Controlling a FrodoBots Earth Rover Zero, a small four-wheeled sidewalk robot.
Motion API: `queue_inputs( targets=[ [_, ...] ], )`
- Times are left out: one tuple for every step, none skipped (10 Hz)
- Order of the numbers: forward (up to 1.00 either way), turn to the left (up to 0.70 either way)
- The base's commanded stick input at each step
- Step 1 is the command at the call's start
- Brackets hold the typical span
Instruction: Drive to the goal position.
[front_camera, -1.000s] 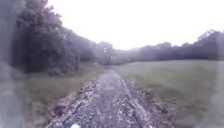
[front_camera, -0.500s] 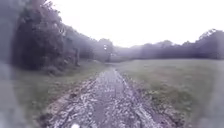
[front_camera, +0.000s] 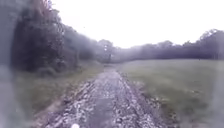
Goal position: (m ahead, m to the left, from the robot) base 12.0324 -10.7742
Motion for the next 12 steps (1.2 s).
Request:
queue_inputs(
  targets=[
    [0.7,0.34],
    [0.7,0.19],
    [0.7,0.0],
    [0.7,0.0],
    [0.7,0.0],
    [0.7,0.0],
    [0.7,0.0],
    [0.7,0.0],
    [0.7,0.0],
    [0.7,0.0],
    [0.7,0.0],
    [0.7,0.0]
  ],
)
